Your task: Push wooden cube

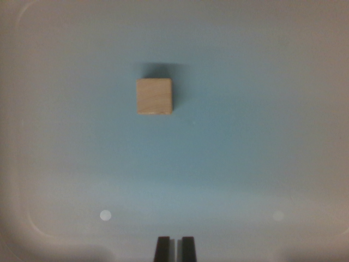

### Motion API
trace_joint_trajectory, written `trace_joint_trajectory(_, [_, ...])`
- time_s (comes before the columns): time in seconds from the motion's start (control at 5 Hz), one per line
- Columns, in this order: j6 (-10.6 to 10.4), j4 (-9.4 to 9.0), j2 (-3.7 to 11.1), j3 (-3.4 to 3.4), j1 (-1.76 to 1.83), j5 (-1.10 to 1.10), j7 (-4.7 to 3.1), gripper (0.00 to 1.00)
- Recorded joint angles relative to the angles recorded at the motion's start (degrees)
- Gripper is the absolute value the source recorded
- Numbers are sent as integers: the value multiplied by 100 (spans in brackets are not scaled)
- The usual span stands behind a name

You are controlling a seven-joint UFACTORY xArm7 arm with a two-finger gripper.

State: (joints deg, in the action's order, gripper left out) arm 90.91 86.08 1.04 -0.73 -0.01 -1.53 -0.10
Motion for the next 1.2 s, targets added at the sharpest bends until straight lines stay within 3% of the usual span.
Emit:
trace_joint_trajectory(0.6, [-118,-76,41,-5,6,6,13,0])
trace_joint_trajectory(0.8, [-269,-173,94,-12,14,14,30,0])
trace_joint_trajectory(1.0, [-269,-173,94,-12,14,14,30,0])
trace_joint_trajectory(1.2, [-444,-286,156,-20,24,23,50,0])
